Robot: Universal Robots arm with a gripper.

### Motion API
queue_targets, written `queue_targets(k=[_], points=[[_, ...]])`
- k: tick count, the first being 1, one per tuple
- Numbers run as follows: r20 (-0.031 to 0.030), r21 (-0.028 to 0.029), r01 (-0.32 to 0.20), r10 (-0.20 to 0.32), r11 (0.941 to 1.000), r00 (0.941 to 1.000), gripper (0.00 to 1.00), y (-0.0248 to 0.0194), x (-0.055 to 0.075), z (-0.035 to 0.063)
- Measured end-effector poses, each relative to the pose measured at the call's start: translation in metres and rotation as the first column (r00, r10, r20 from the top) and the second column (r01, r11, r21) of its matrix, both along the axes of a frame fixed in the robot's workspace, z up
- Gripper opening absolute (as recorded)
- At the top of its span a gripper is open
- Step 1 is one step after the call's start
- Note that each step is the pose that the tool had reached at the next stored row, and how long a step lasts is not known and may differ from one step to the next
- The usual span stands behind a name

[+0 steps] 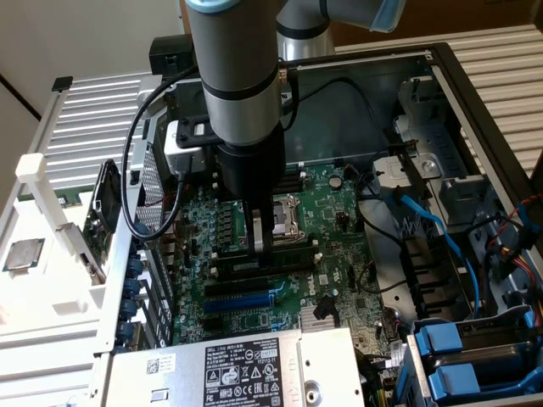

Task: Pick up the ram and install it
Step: 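Insert the ram into the slot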

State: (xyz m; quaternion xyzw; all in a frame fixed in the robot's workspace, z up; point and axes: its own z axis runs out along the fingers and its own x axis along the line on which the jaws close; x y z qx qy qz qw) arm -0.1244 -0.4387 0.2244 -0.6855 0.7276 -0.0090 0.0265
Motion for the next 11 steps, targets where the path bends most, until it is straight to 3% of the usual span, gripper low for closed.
queue_targets(k=[1,11], points=[[-0.0001,0.0,0.0,0.0,1.0,1.0,0.22,0.0,0.0,0.0],[-0.0001,-0.0001,0.0,0.0,1.0,1.0,0.22,0.0,0.0,0.0]])
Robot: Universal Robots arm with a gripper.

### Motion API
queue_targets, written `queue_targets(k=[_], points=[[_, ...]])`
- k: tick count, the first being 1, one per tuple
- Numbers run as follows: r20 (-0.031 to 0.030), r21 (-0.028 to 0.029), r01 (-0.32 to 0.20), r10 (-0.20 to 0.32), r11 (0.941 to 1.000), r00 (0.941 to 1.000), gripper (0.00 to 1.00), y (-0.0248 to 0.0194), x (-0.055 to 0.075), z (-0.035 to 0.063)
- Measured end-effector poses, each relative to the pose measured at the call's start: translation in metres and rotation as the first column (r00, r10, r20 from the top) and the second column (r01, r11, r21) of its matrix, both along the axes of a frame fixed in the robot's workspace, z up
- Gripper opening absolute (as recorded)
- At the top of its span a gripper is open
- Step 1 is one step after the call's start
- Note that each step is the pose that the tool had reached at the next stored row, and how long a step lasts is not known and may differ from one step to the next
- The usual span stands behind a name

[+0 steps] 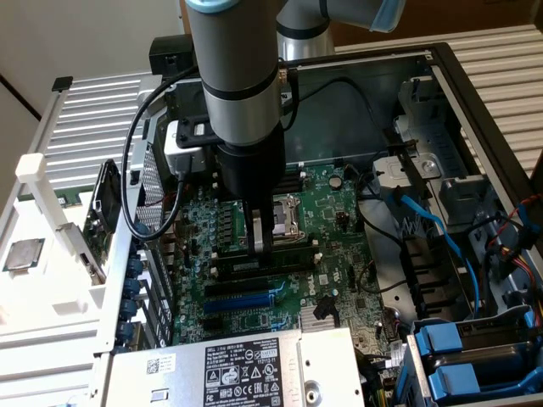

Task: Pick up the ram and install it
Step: 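Insert the ram into the slot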

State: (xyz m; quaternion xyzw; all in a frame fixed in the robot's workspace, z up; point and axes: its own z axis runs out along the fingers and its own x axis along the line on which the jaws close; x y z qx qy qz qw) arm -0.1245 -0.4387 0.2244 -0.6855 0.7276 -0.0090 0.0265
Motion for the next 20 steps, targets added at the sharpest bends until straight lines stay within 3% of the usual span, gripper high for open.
queue_targets(k=[20], points=[[0.0,0.0,0.0,0.0,1.0,1.0,0.22,0.0,0.0,0.0154]])
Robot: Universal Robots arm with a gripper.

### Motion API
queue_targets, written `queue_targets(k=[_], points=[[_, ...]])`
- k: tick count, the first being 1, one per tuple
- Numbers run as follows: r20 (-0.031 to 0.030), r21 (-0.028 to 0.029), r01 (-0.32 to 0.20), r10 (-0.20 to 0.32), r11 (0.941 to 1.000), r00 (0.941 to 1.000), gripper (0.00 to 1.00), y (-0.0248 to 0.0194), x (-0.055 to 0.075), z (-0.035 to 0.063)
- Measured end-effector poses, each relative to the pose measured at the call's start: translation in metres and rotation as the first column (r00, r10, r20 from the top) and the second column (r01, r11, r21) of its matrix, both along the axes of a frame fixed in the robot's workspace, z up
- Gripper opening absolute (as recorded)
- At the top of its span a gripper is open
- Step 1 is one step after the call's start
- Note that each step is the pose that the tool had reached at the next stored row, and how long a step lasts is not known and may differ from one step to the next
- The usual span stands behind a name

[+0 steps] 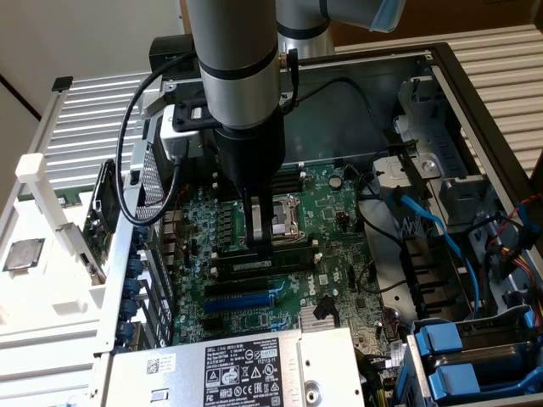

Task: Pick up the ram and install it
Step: 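Insert the ram into the slot, then press down the ram until it locks into place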

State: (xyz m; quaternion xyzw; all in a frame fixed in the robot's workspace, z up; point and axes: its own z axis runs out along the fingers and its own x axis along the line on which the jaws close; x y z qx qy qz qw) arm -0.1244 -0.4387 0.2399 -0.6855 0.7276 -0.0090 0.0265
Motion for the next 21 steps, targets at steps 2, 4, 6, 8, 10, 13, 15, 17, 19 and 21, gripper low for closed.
queue_targets(k=[2,4,6,8,10,13,15,17,19,21], points=[[0.0,0.0,0.0,0.0,1.0,1.0,0.22,0.0,0.0,0.0],[0.0,0.0,0.0,0.0,1.0,1.0,0.22,0.0,-0.0001,0.0],[0.0,0.0,0.0,0.0,1.0,1.0,0.22,0.0,0.0,0.0],[0.0,0.0,0.0,0.0,1.0,1.0,0.22,0.0,0.0,0.0],[0.0,0.0,0.0,0.0,1.0,1.0,0.22,0.0,0.0,0.0],[0.0,0.0,0.0,0.0,1.0,1.0,0.22,0.0,0.0,0.0],[0.0,0.0,0.0,0.0,1.0,1.0,0.22,0.0,0.0,0.0],[0.0,0.0,0.0,0.0,1.0,1.0,0.19,0.0,0.0,0.0],[0.0,0.0,0.0,0.0,1.0,1.0,0.11,0.0,0.0,0.0],[0.0,0.0,0.0,0.0,1.0,1.0,0.11,0.0,0.0,0.0]])
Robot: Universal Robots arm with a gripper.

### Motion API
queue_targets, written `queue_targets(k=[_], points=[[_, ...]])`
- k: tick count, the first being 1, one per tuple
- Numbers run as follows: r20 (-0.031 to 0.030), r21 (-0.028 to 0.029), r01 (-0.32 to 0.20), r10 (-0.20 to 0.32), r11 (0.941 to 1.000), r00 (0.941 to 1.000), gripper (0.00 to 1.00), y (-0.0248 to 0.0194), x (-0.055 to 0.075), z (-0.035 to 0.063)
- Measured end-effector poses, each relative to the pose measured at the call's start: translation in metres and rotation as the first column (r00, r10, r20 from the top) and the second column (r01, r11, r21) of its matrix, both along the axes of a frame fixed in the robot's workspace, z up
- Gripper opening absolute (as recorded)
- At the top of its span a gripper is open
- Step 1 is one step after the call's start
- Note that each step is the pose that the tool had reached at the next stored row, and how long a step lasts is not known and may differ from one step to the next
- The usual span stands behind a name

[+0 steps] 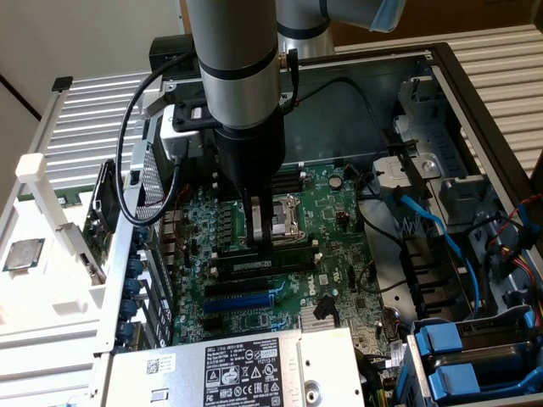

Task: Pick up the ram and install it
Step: 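Press down the ram until it locks into place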

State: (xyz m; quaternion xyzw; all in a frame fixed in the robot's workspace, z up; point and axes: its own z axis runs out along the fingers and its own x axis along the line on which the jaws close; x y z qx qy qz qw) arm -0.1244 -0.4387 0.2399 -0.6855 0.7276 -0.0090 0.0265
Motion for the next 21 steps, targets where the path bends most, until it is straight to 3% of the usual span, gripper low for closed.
queue_targets(k=[21], points=[[-0.0001,-0.0001,0.0,0.0,1.0,1.0,0.11,0.0022,0.0008,-0.0013]])
